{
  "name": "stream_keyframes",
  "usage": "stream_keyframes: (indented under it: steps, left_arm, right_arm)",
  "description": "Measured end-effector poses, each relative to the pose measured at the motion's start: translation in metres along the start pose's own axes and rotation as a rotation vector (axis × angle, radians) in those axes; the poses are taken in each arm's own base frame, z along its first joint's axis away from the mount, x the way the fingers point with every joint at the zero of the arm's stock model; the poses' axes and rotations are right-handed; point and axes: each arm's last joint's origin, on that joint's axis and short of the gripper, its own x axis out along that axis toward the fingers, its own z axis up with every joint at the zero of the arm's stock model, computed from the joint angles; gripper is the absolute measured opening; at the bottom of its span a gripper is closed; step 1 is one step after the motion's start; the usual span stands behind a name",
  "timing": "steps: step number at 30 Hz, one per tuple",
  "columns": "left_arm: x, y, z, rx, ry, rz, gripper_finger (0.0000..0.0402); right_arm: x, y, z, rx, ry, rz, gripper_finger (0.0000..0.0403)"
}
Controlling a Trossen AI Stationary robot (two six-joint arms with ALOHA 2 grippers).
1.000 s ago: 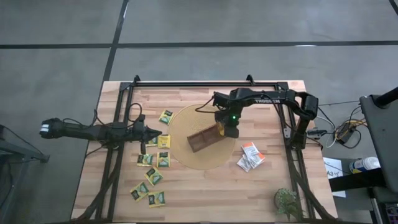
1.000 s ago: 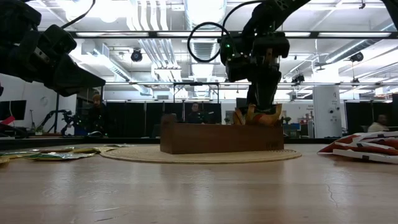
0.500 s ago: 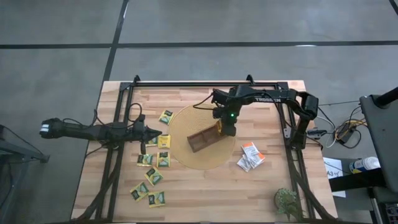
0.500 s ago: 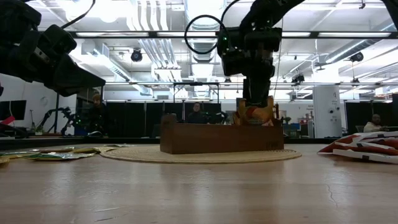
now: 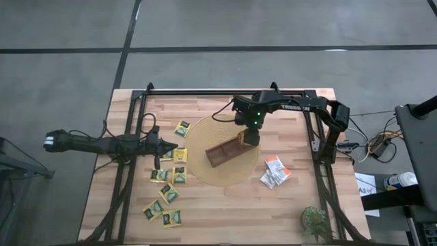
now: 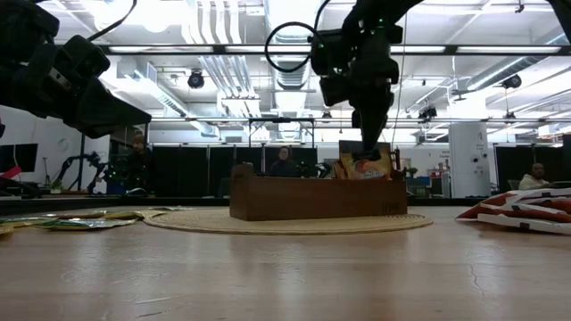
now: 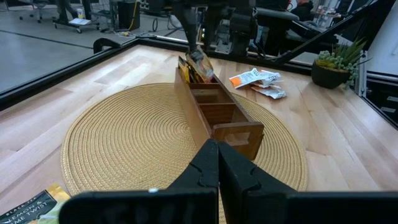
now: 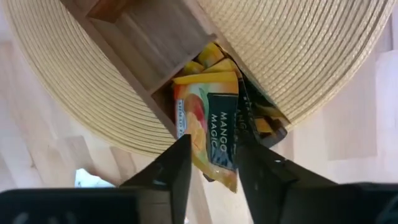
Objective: Pick & Place Tea
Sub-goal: Put the orange tea bag into the right section of the wooden organizer
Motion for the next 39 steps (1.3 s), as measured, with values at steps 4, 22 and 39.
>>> stream_keyframes:
  steps: [4, 22, 39]
  left_arm:
    - [0.000, 0.000, 0.000, 0.000, 0.000, 0.000, 0.0000]
    - [0.000, 0.000, 0.000, 0.000, 0.000, 0.000, 0.0000]
    - [0.000, 0.000, 0.000, 0.000, 0.000, 0.000, 0.0000]
  right_arm:
    - [0.000, 0.000, 0.000, -0.001, -0.002, -0.020, 0.0157]
    - [-0.018, 0.012, -0.009, 0.262, -0.066, -0.329, 0.0169]
    - [-0.010, 0.084, -0.023, 0.324, -0.369, -0.411, 0.0144]
